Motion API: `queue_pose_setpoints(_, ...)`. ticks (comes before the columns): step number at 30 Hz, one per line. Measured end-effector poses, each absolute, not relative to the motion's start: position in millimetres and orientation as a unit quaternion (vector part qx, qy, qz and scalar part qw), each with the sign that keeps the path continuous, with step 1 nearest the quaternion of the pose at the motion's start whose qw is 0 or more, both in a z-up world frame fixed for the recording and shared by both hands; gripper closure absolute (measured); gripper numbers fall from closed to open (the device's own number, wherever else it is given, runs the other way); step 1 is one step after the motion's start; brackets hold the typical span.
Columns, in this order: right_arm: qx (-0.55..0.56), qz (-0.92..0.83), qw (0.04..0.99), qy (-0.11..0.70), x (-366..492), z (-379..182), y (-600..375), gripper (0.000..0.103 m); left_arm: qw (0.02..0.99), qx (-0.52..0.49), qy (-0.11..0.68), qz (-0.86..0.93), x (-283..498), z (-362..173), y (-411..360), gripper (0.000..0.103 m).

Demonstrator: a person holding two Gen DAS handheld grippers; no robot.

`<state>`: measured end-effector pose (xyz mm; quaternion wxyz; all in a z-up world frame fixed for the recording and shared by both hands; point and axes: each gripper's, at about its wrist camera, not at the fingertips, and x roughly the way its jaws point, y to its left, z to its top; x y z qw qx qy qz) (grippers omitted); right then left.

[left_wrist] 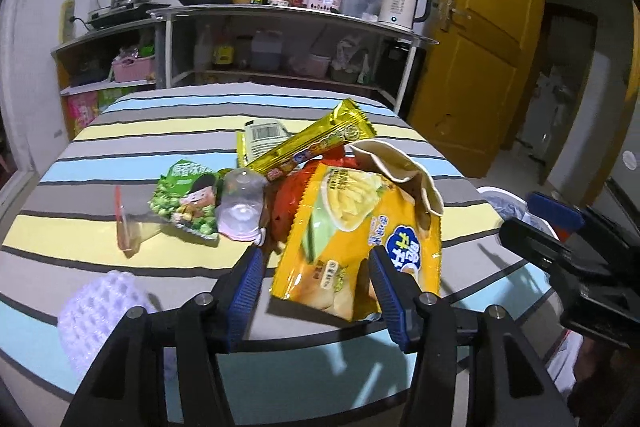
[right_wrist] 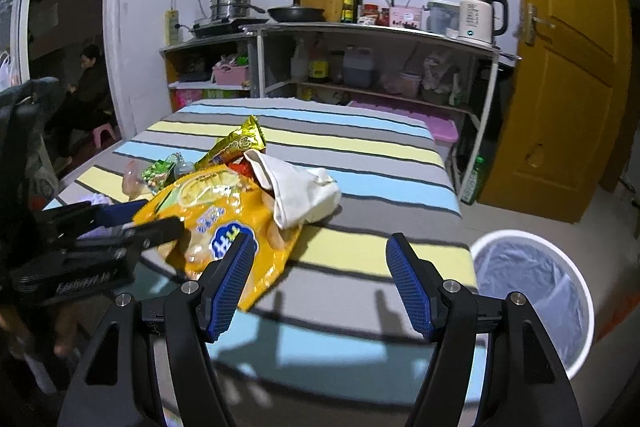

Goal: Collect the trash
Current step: 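Grasp the yellow chip bag with the left tool while the right tool grasps the white cloth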

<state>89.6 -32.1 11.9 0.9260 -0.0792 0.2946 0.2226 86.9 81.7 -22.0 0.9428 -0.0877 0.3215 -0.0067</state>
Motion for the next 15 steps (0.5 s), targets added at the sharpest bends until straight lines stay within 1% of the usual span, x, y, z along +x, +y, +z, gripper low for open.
queue_pose_setpoints(1,-0.082,0.223,0.925,0.297,94,11,-29,0.034,0.943,-0.087,0.321,-0.009,88,-22,81,0.054)
queue_pose_setpoints(3,-0.080,0.229,0.920,0.307,106,8,-22,0.035,0.942,-0.086,0.323,-0.013,89,-22,81,0.066)
queue_pose_setpoints(4,-0.080,0.229,0.918,0.313,112,6,-20,0.037,0.942,-0.087,0.323,-0.014,90,-23,81,0.067)
queue_pose_setpoints(6,-0.078,0.234,0.912,0.327,124,2,-15,0.049,0.942,-0.088,0.324,-0.017,91,-22,81,0.076)
queue_pose_setpoints(8,-0.080,0.238,0.908,0.335,133,-1,-9,0.054,0.942,-0.090,0.323,-0.020,91,-22,82,0.079)
queue_pose_setpoints(9,-0.080,0.242,0.906,0.339,136,-3,-8,0.060,0.942,-0.091,0.323,-0.022,91,-22,82,0.082)
queue_pose_setpoints(11,-0.082,0.249,0.901,0.346,143,-6,-4,0.065,0.942,-0.091,0.321,-0.025,91,-21,83,0.083)
queue_pose_setpoints(15,-0.079,0.254,0.893,0.362,156,-9,-1,0.085,0.942,-0.095,0.320,-0.028,90,-21,85,0.087)
